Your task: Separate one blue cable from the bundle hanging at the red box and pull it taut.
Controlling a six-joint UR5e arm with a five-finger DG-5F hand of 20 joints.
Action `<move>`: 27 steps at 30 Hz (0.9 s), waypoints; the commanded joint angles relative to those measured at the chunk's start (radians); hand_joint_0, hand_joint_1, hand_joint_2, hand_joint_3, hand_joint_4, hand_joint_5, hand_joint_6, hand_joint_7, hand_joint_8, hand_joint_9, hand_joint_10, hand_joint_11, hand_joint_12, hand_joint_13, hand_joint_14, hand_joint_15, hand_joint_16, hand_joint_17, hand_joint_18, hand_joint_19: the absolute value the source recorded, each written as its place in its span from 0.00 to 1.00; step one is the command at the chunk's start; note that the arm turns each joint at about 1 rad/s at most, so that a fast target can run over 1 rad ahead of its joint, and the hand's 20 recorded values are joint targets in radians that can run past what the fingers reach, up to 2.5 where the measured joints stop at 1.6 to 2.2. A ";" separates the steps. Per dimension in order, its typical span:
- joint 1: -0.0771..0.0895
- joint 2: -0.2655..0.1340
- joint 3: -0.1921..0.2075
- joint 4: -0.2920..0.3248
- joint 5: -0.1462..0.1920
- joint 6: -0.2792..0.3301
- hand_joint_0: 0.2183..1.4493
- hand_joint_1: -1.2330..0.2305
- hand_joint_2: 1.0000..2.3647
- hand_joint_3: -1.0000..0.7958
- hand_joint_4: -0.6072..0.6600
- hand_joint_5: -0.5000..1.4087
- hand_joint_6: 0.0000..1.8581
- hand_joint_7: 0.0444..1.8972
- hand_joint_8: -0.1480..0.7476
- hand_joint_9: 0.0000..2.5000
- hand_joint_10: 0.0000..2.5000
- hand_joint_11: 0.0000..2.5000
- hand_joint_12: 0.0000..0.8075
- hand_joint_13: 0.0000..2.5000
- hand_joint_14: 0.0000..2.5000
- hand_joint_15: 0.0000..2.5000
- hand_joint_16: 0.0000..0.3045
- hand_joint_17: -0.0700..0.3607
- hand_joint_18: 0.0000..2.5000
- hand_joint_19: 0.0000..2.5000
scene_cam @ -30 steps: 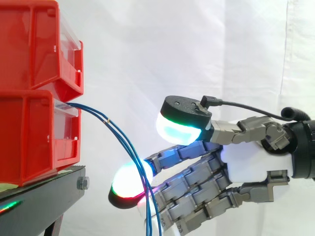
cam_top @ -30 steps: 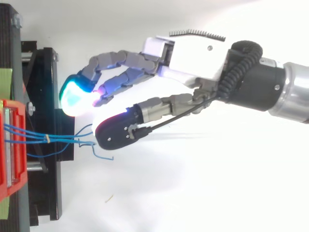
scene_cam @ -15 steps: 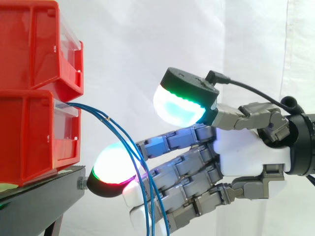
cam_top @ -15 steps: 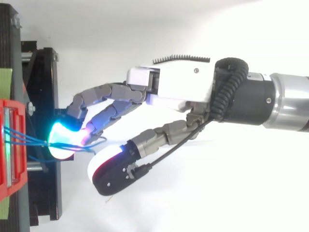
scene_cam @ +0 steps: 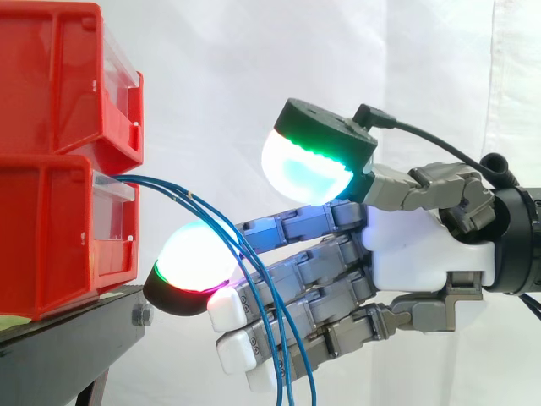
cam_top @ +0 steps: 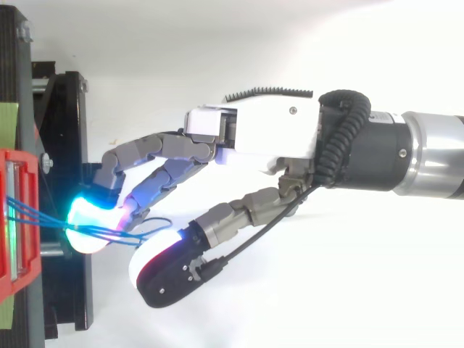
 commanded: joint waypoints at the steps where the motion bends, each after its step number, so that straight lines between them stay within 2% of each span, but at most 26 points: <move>1: -0.003 0.000 0.004 0.001 -0.008 0.000 0.32 0.38 0.01 0.34 0.64 0.18 0.27 0.50 0.47 0.30 0.00 0.14 0.42 0.29 0.00 0.13 0.13 0.37 0.24 0.11; 9: -0.004 0.000 0.004 0.001 -0.011 0.002 0.33 0.39 0.01 0.37 0.61 0.19 0.27 0.59 0.48 0.31 0.00 0.15 0.42 0.30 0.00 0.13 0.13 0.37 0.24 0.12; 15: -0.010 0.000 0.008 -0.002 -0.019 0.000 0.32 0.41 0.01 0.35 0.59 0.20 0.27 0.65 0.48 0.32 0.00 0.16 0.42 0.31 0.00 0.13 0.13 0.37 0.25 0.12; 19: -0.017 0.001 0.013 -0.005 -0.031 0.000 0.31 0.42 0.01 0.34 0.58 0.20 0.30 0.64 0.49 0.33 0.00 0.17 0.43 0.32 0.00 0.13 0.13 0.37 0.25 0.11; 24: -0.029 0.001 0.040 -0.036 -0.059 -0.001 0.30 0.42 0.01 0.33 0.59 0.19 0.34 0.58 0.50 0.34 0.00 0.17 0.43 0.33 0.00 0.14 0.13 0.37 0.27 0.11; 27: -0.030 0.001 0.042 -0.044 -0.059 -0.001 0.30 0.44 0.00 0.32 0.60 0.20 0.35 0.58 0.50 0.34 0.01 0.17 0.43 0.33 0.00 0.14 0.13 0.37 0.27 0.11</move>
